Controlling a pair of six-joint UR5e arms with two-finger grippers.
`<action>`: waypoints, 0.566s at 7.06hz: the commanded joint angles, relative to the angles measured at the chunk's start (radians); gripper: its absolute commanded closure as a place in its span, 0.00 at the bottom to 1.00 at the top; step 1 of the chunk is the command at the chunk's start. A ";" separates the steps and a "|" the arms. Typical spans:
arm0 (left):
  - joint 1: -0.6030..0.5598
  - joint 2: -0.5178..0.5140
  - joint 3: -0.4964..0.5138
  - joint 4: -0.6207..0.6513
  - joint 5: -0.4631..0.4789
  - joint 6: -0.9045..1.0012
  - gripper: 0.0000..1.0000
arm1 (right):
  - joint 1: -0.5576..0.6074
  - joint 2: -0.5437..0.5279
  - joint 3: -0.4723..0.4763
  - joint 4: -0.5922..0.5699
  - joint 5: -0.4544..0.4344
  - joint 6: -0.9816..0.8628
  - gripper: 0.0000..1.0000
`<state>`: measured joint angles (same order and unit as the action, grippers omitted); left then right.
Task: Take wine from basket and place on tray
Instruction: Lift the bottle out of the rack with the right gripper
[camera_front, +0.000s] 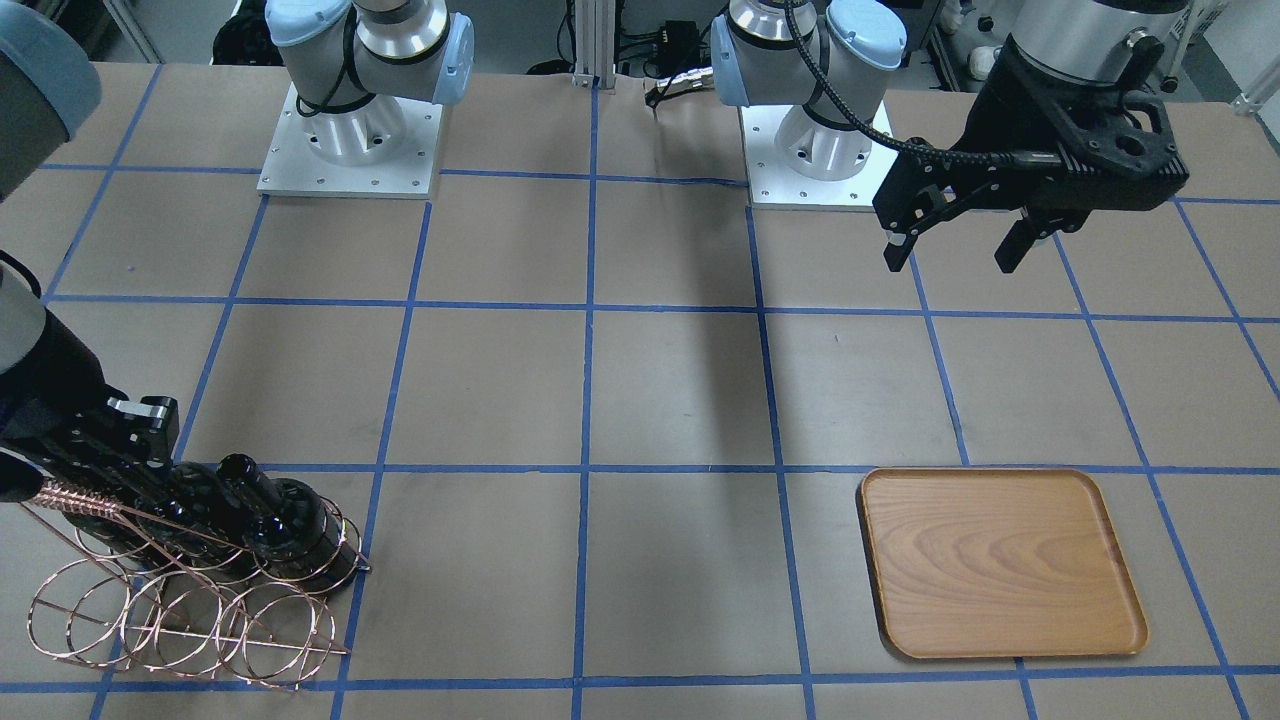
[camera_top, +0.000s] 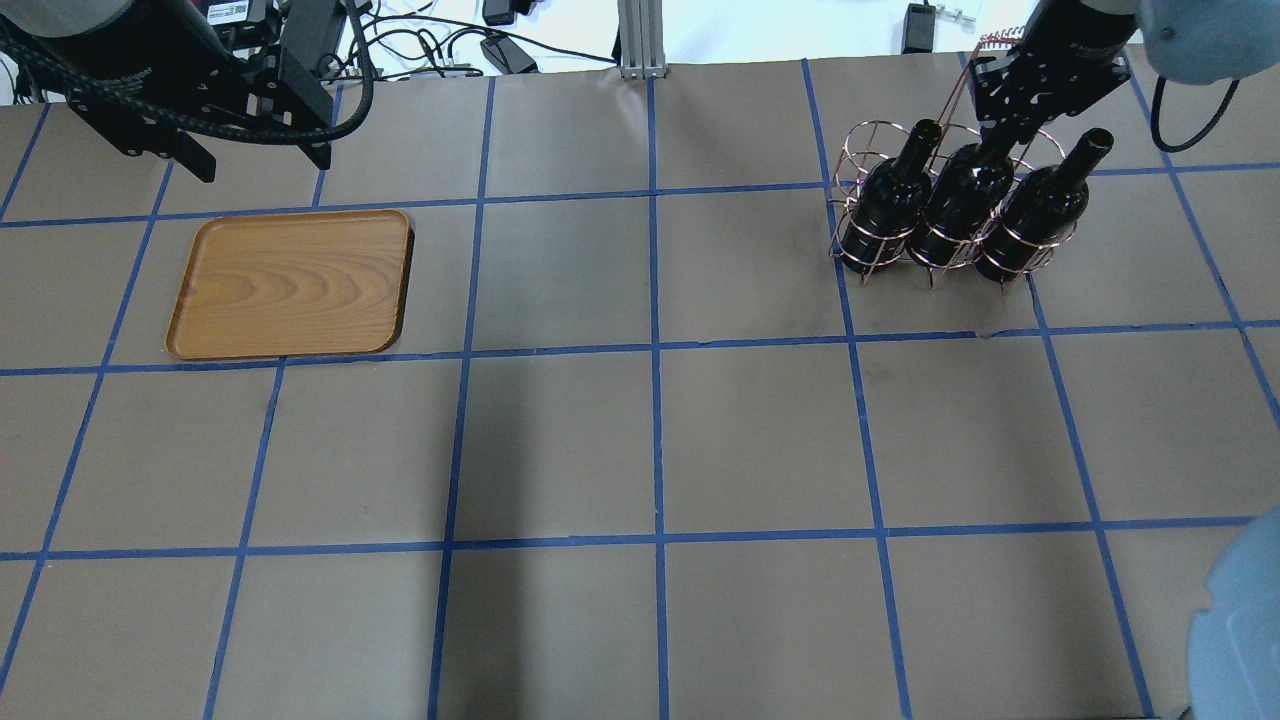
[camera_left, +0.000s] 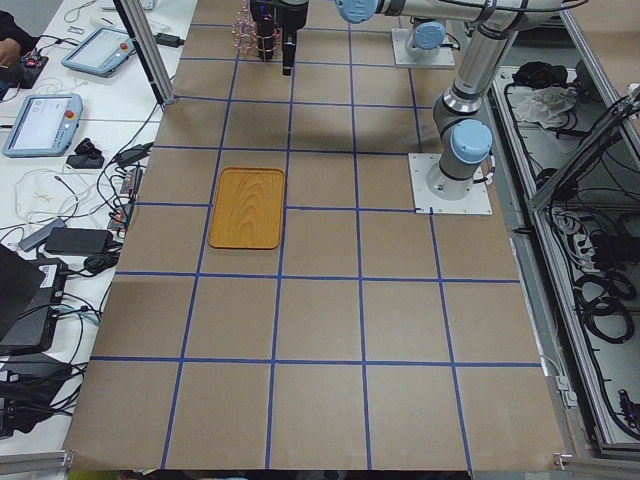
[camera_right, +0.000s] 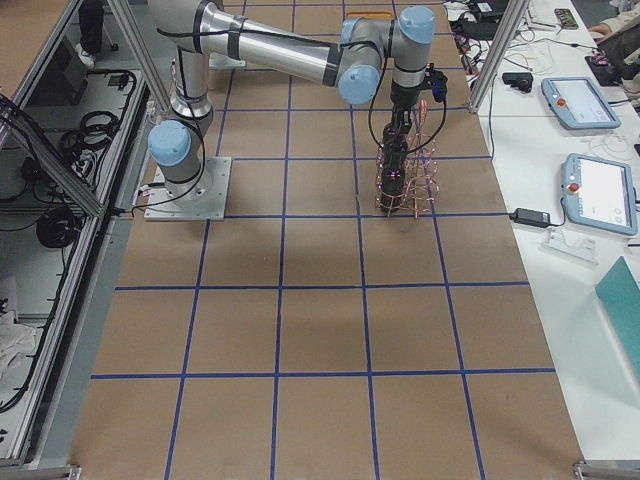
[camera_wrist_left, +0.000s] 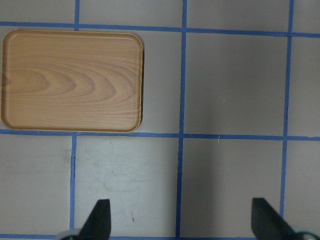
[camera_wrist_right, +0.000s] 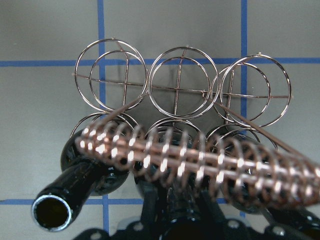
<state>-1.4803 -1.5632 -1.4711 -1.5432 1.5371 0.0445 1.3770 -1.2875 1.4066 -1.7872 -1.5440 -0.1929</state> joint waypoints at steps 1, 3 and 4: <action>0.000 0.000 0.000 0.000 0.000 0.000 0.00 | 0.001 -0.083 -0.060 0.142 -0.005 0.003 0.92; 0.000 0.000 0.000 0.000 0.000 0.000 0.00 | 0.001 -0.208 -0.092 0.280 -0.019 0.007 0.92; 0.000 0.000 0.000 0.000 0.000 0.000 0.00 | 0.002 -0.258 -0.089 0.343 -0.033 0.029 0.92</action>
<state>-1.4803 -1.5631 -1.4711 -1.5432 1.5370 0.0445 1.3778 -1.4813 1.3226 -1.5217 -1.5630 -0.1807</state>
